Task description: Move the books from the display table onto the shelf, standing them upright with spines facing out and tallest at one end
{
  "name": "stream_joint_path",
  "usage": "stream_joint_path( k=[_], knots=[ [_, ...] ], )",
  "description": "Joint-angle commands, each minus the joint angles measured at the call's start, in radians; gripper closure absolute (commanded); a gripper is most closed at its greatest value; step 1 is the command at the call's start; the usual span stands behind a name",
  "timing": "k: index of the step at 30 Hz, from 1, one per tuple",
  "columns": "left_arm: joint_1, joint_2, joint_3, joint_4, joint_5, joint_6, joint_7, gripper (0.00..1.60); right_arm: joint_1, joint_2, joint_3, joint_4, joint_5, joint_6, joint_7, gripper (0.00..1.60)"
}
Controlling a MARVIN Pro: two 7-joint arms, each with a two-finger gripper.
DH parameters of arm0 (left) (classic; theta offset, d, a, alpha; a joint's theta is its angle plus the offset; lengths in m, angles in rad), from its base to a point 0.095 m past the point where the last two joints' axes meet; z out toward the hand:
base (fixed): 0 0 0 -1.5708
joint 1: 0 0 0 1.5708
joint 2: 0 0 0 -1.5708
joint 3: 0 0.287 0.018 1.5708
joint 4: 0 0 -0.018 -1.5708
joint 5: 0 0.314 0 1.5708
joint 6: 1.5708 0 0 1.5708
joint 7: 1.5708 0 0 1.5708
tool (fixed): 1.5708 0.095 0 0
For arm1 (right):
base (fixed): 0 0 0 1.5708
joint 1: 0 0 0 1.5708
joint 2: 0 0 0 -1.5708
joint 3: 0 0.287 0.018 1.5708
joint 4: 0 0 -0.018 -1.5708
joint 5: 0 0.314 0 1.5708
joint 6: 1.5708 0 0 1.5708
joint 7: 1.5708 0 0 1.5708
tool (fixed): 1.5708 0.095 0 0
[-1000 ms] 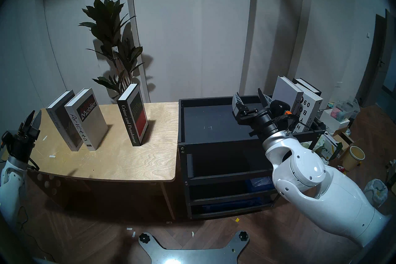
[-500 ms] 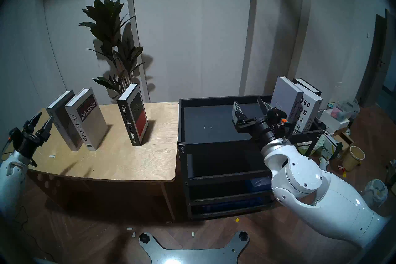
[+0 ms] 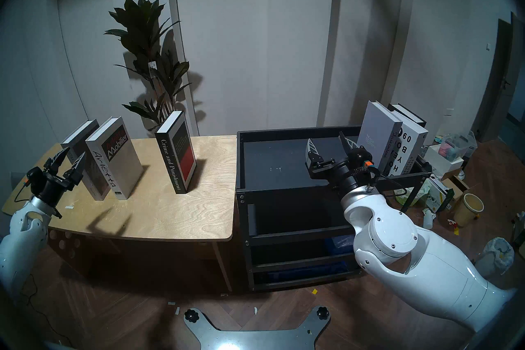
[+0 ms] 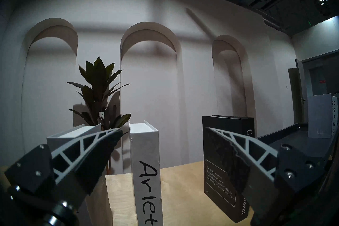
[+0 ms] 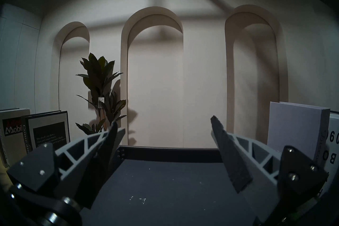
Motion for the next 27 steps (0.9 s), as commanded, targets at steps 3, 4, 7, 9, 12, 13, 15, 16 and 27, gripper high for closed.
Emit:
stream_joint_path(
  k=[3, 4, 7, 9, 12, 13, 15, 16, 27],
  knots=[
    [-0.125, 0.025, 0.062, -0.001, 0.061, 0.000, 0.107, 0.00, 0.021, -0.007, 0.004, -0.002, -0.023, -0.007, -0.009, 0.00],
    [-0.143, 0.020, 0.072, 0.007, 0.070, -0.001, 0.110, 0.00, 0.021, -0.008, 0.004, -0.001, -0.024, -0.008, -0.009, 0.00],
    [-0.160, 0.017, 0.090, 0.015, 0.083, -0.005, 0.128, 0.00, 0.022, -0.007, 0.006, 0.002, -0.029, -0.010, -0.013, 0.00],
    [-0.179, 0.010, 0.104, 0.028, 0.091, -0.006, 0.131, 0.00, 0.022, -0.005, 0.006, 0.003, -0.031, -0.010, -0.014, 0.00],
    [-0.194, 0.005, 0.118, 0.038, 0.100, -0.012, 0.137, 0.00, 0.022, -0.004, 0.006, 0.005, -0.034, -0.011, -0.015, 0.00],
    [-0.197, 0.004, 0.121, 0.041, 0.102, -0.013, 0.137, 0.00, 0.022, -0.003, 0.006, 0.006, -0.035, -0.011, -0.015, 0.00],
    [-0.202, 0.003, 0.127, 0.045, 0.106, -0.016, 0.139, 0.00, 0.023, -0.002, 0.006, 0.007, -0.037, -0.012, -0.015, 0.00],
    [-0.204, 0.003, 0.129, 0.047, 0.106, -0.017, 0.140, 0.00, 0.023, -0.002, 0.006, 0.007, -0.038, -0.012, -0.014, 0.00],
    [-0.243, -0.008, 0.156, 0.065, 0.114, -0.007, 0.145, 0.00, 0.027, 0.001, 0.008, 0.013, -0.051, -0.015, -0.009, 0.00]
  ],
)
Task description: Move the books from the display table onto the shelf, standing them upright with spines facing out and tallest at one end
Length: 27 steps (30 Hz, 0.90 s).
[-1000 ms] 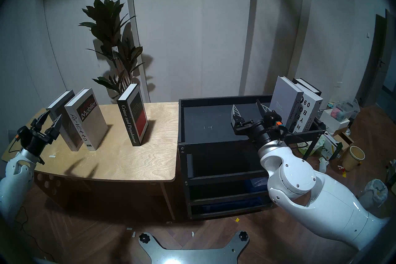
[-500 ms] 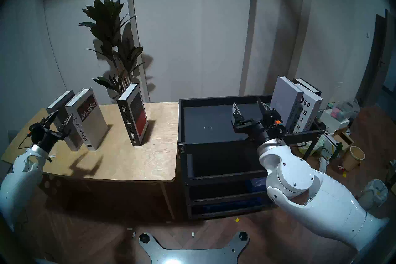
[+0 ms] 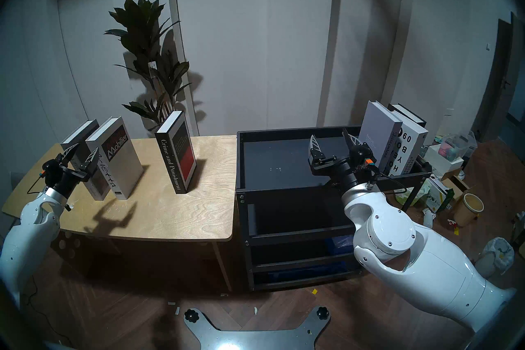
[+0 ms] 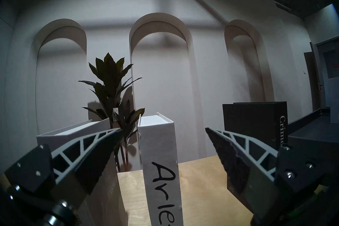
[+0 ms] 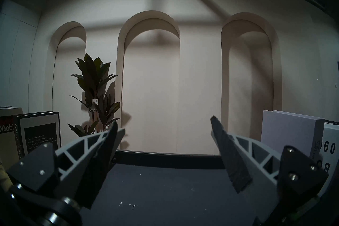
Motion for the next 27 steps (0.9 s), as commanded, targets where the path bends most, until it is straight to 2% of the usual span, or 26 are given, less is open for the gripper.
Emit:
stream_joint_path(
  k=[1, 9, 27],
  knots=[
    [-0.068, -0.006, 0.012, -0.001, 0.004, 0.001, -0.001, 0.00, 0.008, 0.006, 0.011, -0.008, -0.009, -0.011, 0.004, 0.00],
    [-0.119, -0.012, 0.046, 0.039, 0.016, 0.007, -0.004, 0.00, 0.000, 0.017, 0.024, 0.002, -0.002, -0.016, 0.005, 0.00],
    [-0.275, -0.054, 0.133, 0.143, 0.060, 0.049, -0.009, 0.00, 0.072, -0.022, 0.002, 0.082, 0.000, 0.008, 0.030, 0.00]
  ],
)
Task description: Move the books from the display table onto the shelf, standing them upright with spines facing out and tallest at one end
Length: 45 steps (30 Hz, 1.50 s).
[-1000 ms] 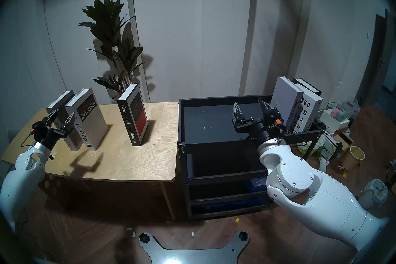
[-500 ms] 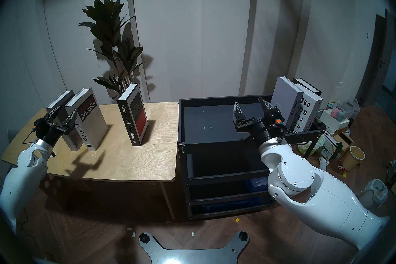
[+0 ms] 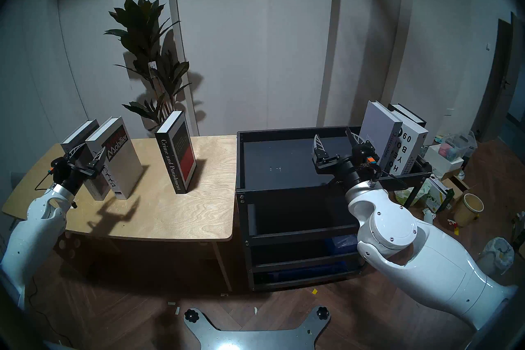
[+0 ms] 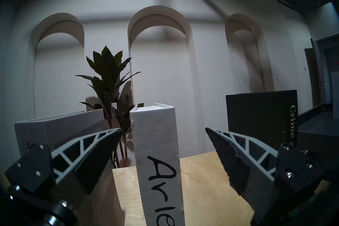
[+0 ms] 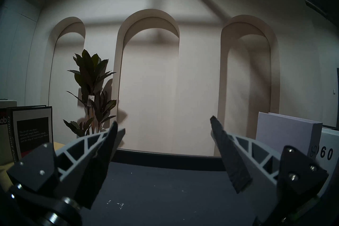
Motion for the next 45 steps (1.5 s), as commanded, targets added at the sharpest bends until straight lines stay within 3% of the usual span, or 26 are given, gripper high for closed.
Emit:
stream_joint_path(
  k=[1, 13, 23, 25, 27, 28, 29, 30, 31, 45],
  knots=[
    [-0.118, -0.019, 0.013, 0.026, 0.018, 0.022, 0.007, 0.00, 0.052, -0.028, -0.007, 0.026, 0.003, 0.012, 0.011, 0.00],
    [-0.207, -0.039, 0.036, 0.070, 0.063, 0.072, 0.010, 0.00, 0.121, -0.081, -0.042, 0.091, -0.006, 0.042, 0.039, 0.00],
    [-0.293, -0.066, 0.071, 0.146, 0.112, 0.078, -0.034, 0.00, 0.150, -0.108, -0.056, 0.122, -0.013, 0.049, 0.046, 0.00],
    [-0.316, -0.075, 0.082, 0.166, 0.119, 0.080, -0.043, 0.18, 0.147, -0.107, -0.053, 0.125, -0.014, 0.047, 0.044, 0.00],
    [-0.332, -0.081, 0.090, 0.179, 0.124, 0.083, -0.050, 0.65, 0.142, -0.105, -0.050, 0.124, -0.014, 0.045, 0.042, 0.00],
    [-0.339, -0.084, 0.093, 0.185, 0.127, 0.085, -0.051, 1.15, 0.140, -0.103, -0.048, 0.124, -0.014, 0.044, 0.041, 0.00],
    [-0.347, -0.087, 0.096, 0.194, 0.129, 0.084, -0.055, 1.41, 0.137, -0.102, -0.047, 0.123, -0.014, 0.043, 0.040, 0.00],
    [-0.347, -0.087, 0.096, 0.194, 0.129, 0.084, -0.055, 1.41, 0.137, -0.102, -0.047, 0.123, -0.014, 0.043, 0.040, 0.00],
    [-0.356, -0.090, 0.099, 0.201, 0.127, 0.086, -0.064, 1.60, 0.131, -0.099, -0.044, 0.122, -0.015, 0.040, 0.038, 0.00],
    [-0.313, -0.055, 0.066, 0.117, 0.103, 0.101, -0.071, 1.60, 0.097, -0.080, -0.043, 0.092, -0.018, 0.029, 0.023, 0.00]
  ],
)
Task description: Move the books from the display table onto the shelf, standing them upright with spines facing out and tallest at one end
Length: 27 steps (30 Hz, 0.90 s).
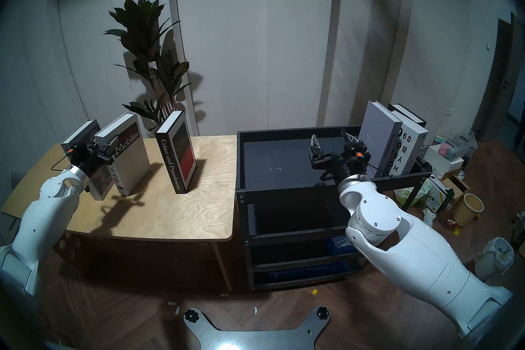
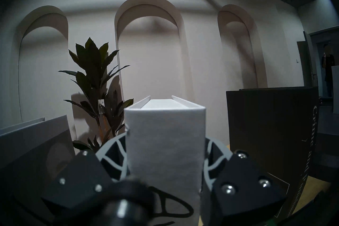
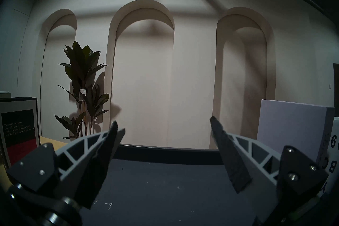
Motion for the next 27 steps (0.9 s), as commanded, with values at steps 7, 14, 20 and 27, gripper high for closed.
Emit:
stream_joint_path(
  k=[7, 14, 20, 27],
  knots=[
    [0.026, 0.060, -0.078, -0.130, -0.061, 0.040, 0.041, 1.60, -0.029, 0.024, 0.009, -0.065, -0.009, -0.019, -0.007, 0.00],
    [0.074, 0.092, -0.135, -0.220, -0.115, 0.081, 0.061, 1.60, -0.050, 0.033, 0.008, -0.095, -0.014, -0.022, -0.018, 0.00],
    [0.124, 0.112, -0.188, -0.313, -0.166, 0.126, 0.079, 1.60, -0.062, 0.041, 0.007, -0.122, -0.017, -0.016, -0.027, 0.00],
    [0.151, 0.122, -0.241, -0.411, -0.203, 0.169, 0.141, 1.60, -0.065, 0.044, 0.007, -0.126, -0.017, -0.016, -0.032, 0.00]
  ],
)
